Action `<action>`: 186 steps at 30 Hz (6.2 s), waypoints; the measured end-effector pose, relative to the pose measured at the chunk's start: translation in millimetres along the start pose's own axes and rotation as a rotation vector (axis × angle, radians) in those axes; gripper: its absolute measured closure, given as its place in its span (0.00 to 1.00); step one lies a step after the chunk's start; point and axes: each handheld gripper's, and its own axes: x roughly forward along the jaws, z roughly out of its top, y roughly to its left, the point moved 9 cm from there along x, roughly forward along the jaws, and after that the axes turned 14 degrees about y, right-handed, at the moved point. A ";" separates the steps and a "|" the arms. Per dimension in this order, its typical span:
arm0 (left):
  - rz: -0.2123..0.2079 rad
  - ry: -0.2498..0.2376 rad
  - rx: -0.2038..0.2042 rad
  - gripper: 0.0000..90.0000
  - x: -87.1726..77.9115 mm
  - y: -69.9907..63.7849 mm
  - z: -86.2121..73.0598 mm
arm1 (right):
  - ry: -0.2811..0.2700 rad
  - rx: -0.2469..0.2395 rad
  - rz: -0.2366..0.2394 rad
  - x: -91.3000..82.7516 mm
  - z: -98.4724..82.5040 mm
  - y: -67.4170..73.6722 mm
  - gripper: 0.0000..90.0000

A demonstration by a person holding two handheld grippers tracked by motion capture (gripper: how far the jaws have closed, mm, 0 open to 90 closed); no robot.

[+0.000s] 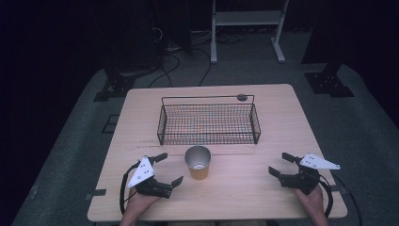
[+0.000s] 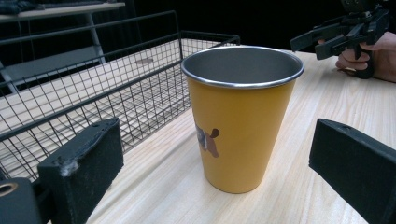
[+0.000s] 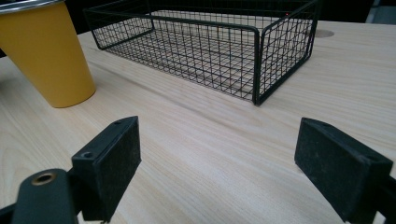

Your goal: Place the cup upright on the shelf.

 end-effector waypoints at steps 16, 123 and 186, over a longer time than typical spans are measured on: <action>-0.074 0.021 0.017 0.02 17.9 -13.8 4.3 | 0.004 -0.005 -0.003 0.3 -0.2 0.6 0.15; -0.190 0.022 0.074 0.14 78.6 -14.3 91.3 | 0.003 -0.006 0.018 0.7 0.4 1.1 0.15; -0.197 0.026 0.089 0.14 103.2 46.0 169.8 | 0.007 -0.005 0.020 1.2 0.3 0.4 0.15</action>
